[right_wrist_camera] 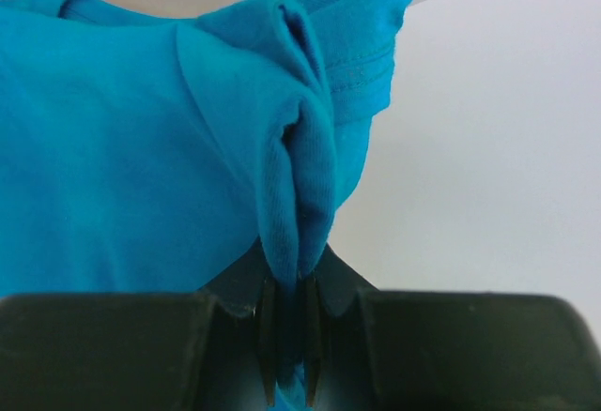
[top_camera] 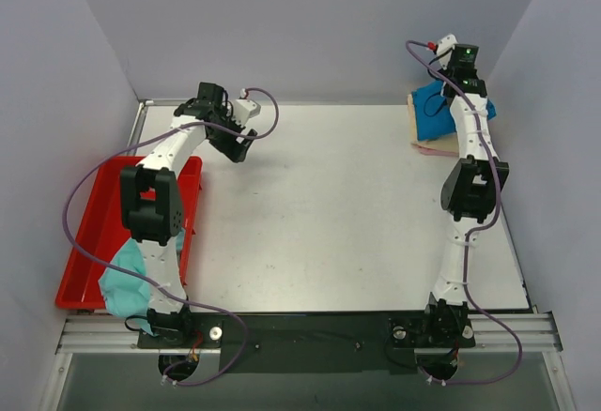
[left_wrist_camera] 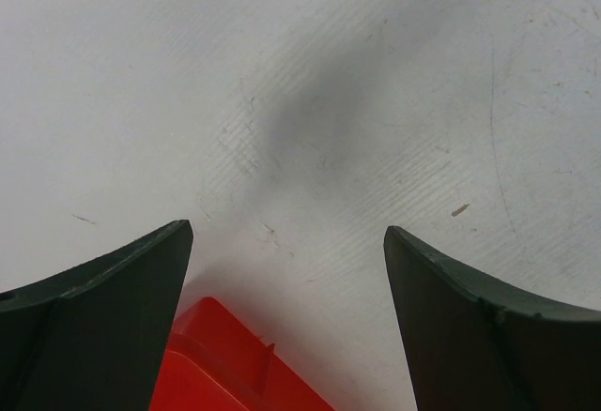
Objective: Fold and stack the t-shirts
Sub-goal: Put the neatly folded tshirt into the corner of the board with the right arm
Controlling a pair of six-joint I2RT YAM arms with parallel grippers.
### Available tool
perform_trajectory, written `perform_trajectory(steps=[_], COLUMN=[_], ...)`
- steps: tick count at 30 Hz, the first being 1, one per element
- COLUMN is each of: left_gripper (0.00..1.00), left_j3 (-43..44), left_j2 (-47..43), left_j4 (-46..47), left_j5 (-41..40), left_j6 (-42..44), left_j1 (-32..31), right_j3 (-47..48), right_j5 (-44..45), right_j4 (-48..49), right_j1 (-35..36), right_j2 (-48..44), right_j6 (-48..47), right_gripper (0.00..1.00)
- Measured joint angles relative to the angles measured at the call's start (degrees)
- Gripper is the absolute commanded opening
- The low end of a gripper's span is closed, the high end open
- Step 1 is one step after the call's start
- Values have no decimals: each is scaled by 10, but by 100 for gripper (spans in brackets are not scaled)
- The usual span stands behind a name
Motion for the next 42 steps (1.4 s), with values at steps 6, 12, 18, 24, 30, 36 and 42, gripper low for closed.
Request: perform_trajectory(steps=[6,12,18,24,30,36,42], left_gripper=[94,94,94,94,95,95,95], left_j3=[26,37,24,-57,-203,-405,-659], left_j2=[15,22,13,-69,-237,-423,-632], left_j4=[-6,-19,-31,-34,-12,82,276], left_j5=[-11,-26,-36,-36,-2,37,23], left_j6=[0,1,3,6,1,-41,-115], left_j1=[-2,-2,-2,-1,25,80,85], right_j3=[-32,-34,-33,-129,-329,-628,-879], right_j5=[19,88,106,81,-34,-145,-197], right_j4=[60,159,188,160,134,188,254], right_j1=[-17,-21,-15,33,131,184,186], right_j2=[43,58,35,-67,-242,-451,-586], right_j6=[-45,-77,-64,-16,117,263,372], right_gripper=[100,100,100,100,100,100,100])
